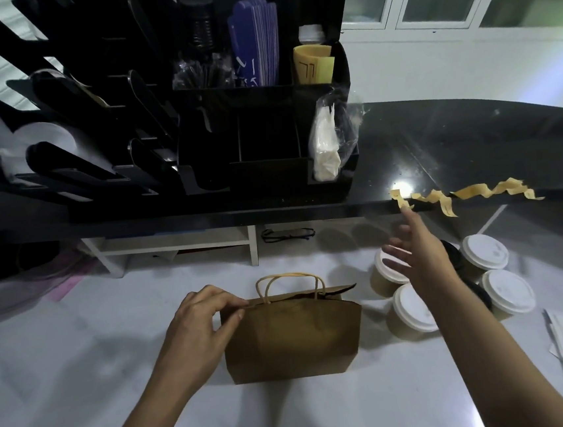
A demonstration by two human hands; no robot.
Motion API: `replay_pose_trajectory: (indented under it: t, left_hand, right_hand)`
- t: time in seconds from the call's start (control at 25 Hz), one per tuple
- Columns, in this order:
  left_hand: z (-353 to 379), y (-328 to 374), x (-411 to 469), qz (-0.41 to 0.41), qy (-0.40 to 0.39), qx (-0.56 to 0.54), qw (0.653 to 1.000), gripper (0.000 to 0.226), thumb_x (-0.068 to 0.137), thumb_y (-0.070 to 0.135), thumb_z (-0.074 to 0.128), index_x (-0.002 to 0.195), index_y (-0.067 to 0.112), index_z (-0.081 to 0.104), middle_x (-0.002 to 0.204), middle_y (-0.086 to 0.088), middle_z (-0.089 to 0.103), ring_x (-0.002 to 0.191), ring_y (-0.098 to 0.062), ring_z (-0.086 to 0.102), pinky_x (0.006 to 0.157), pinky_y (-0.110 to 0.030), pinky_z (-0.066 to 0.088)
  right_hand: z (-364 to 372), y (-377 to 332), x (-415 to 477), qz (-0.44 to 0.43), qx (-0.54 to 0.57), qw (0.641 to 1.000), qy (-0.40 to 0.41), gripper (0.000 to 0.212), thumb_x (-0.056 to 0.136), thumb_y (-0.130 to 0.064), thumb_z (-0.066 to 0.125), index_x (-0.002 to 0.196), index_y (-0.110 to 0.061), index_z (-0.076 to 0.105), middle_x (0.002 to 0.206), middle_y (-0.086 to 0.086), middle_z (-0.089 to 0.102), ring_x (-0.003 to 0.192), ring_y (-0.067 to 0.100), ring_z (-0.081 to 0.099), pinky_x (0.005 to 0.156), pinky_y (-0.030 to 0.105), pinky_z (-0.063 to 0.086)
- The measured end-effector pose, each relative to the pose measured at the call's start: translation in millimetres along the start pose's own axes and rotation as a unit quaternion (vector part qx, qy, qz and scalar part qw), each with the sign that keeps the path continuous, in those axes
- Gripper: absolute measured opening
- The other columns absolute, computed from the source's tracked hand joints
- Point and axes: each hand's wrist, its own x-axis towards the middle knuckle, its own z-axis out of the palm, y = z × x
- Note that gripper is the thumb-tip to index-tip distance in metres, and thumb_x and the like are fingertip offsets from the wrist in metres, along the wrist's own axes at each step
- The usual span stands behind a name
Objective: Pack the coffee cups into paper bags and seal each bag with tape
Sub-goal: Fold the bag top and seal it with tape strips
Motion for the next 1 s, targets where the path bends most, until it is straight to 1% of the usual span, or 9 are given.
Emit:
replay_pose_trajectory:
  t: [0.08,0.16,0.28,0.36,0.44,0.56,0.64,0.8,1.0]
  left_hand:
    - [0.9,1.2,0.2,-0.002,-0.004,-0.003,1.000,0.015,0.092,0.023,0.070,0.097,0.037,0.074,0.094,0.026,0.059,0.100,0.002,0.052,0.078,-0.013,0.041]
    - [0.8,1.9,-0.4,-0.001,-0.006,-0.007,1.000,0.015,0.092,0.023,0.069,0.098,0.036,0.074,0.094,0.026,0.059,0.100,0.003,0.052,0.078,-0.013,0.041]
    - [-0.7,1.2,-1.3,-0.002,-0.008,-0.012,1.000,0.016,0.093,0.023,0.069,0.099,0.037,0.074,0.095,0.027,0.059,0.102,0.005,0.051,0.079,-0.013,0.041]
    - [-0.8,1.3,-2.5,-0.004,-0.008,-0.015,1.000,0.016,0.093,0.024,0.068,0.099,0.038,0.073,0.096,0.027,0.059,0.102,0.005,0.050,0.080,-0.013,0.041]
    - [-0.2,1.7,-2.8,-0.005,-0.009,-0.015,1.000,0.016,0.093,0.024,0.068,0.099,0.038,0.073,0.096,0.028,0.058,0.103,0.005,0.050,0.080,-0.015,0.043]
    - [0.2,1.1,-2.2,-0.008,-0.009,-0.019,1.000,0.016,0.093,0.024,0.068,0.098,0.038,0.073,0.096,0.028,0.058,0.103,0.005,0.050,0.081,-0.017,0.044]
    - [0.5,0.5,-1.9,-0.009,-0.008,-0.019,1.000,0.016,0.093,0.024,0.068,0.098,0.039,0.072,0.096,0.028,0.058,0.103,0.005,0.051,0.081,-0.018,0.045]
    - [0.9,1.8,-2.4,-0.009,-0.007,-0.027,1.000,0.016,0.092,0.024,0.069,0.098,0.039,0.073,0.094,0.026,0.058,0.101,0.004,0.052,0.081,-0.019,0.046]
    - [0.7,3.4,-4.6,-0.001,0.002,-0.030,1.000,0.017,0.092,0.023,0.069,0.102,0.036,0.075,0.090,0.023,0.058,0.099,0.001,0.053,0.079,-0.019,0.045]
  right_hand:
    - [1.8,-8.4,17.9,0.037,0.031,0.999,-0.014,0.068,0.088,-0.064,0.063,0.131,-0.012,0.057,0.119,0.012,0.065,0.106,0.025,0.068,0.090,0.043,0.058]
    - [8.5,-15.4,29.4,0.056,0.069,0.996,-0.008,0.056,0.092,-0.056,0.063,0.124,-0.010,0.059,0.118,0.010,0.064,0.106,0.024,0.067,0.091,0.042,0.057]
    - [17.0,-19.5,42.6,0.058,0.097,0.992,0.051,0.033,0.096,-0.039,0.064,0.112,-0.010,0.064,0.103,0.004,0.063,0.083,0.016,0.069,0.073,0.035,0.059]
    - [19.3,-18.7,50.4,0.064,0.121,0.988,0.075,0.029,0.094,-0.033,0.067,0.109,-0.009,0.067,0.086,0.001,0.061,0.064,0.013,0.065,0.061,0.030,0.056]
    - [20.9,-18.6,58.0,0.071,0.147,0.983,0.090,0.028,0.090,-0.031,0.072,0.107,-0.009,0.069,0.079,0.000,0.064,0.058,0.012,0.065,0.056,0.027,0.054]
    - [24.6,-21.0,66.0,0.066,0.161,0.982,0.075,0.016,0.090,-0.028,0.072,0.092,-0.013,0.068,0.059,-0.003,0.059,0.045,0.008,0.057,0.047,0.023,0.045]
    - [25.3,-22.8,70.4,0.072,0.156,0.984,0.053,0.016,0.092,-0.026,0.069,0.081,-0.017,0.062,0.050,-0.006,0.054,0.039,0.006,0.048,0.044,0.022,0.035]
    - [21.7,-29.9,68.4,0.086,0.178,0.980,-0.011,0.026,0.096,-0.026,0.064,0.072,-0.020,0.055,0.051,-0.007,0.053,0.040,0.005,0.032,0.041,0.018,0.026]
    - [19.2,-18.2,45.1,0.043,0.146,0.988,0.004,0.017,0.091,-0.026,0.073,0.077,-0.017,0.069,0.061,-0.006,0.055,0.049,0.006,0.043,0.051,0.020,0.034]
